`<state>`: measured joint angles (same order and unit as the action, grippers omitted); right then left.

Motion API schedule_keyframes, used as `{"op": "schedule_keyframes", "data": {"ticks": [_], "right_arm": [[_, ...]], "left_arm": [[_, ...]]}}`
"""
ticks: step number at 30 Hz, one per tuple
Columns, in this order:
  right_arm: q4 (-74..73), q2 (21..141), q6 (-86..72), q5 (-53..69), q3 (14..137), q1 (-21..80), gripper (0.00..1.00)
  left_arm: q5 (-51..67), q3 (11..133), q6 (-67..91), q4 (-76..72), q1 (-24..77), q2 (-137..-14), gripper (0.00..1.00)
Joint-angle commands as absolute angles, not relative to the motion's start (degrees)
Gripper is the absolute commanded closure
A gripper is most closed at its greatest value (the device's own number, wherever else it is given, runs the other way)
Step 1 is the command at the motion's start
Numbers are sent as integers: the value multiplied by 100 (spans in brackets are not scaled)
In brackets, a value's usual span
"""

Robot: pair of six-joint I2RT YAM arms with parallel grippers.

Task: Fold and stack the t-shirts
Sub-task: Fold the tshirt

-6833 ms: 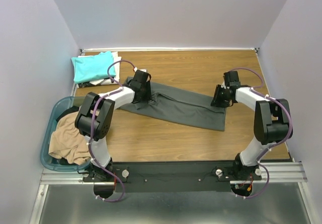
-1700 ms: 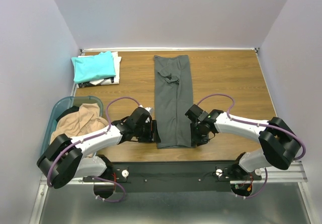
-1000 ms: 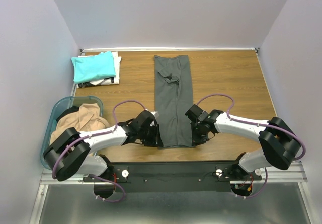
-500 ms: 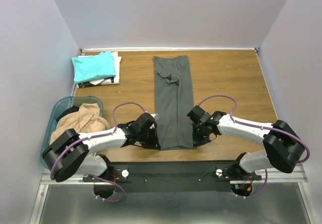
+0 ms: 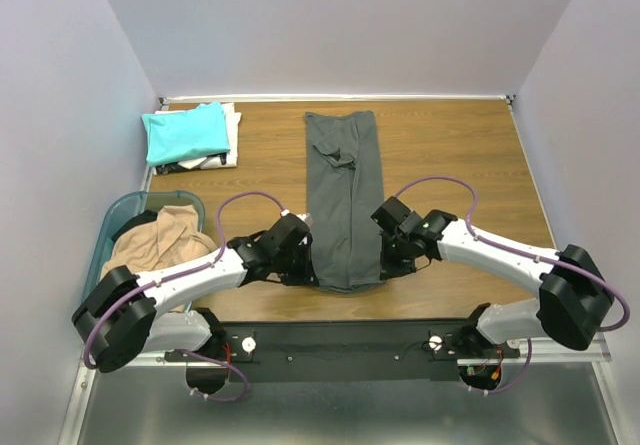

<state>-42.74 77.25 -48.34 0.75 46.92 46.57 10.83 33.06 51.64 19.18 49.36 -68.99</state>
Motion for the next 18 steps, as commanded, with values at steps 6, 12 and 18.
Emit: {"op": "schedule_keyframes", "data": {"ticks": [6,12,18], "right_arm": [[-4737,7830,-4984,-930,5668,4702,100],[-4755,8471,-4808,-1431,6266,4606,100],[-4729,8999,-4571,-1854,6915,4281,100]], "left_arm": [[361,4218,4624,2558,4536,-7057,100],[545,4579,4097,2242,3877,-7347,100],[712,5000,3771,1978,3508,-7901,100]]}}
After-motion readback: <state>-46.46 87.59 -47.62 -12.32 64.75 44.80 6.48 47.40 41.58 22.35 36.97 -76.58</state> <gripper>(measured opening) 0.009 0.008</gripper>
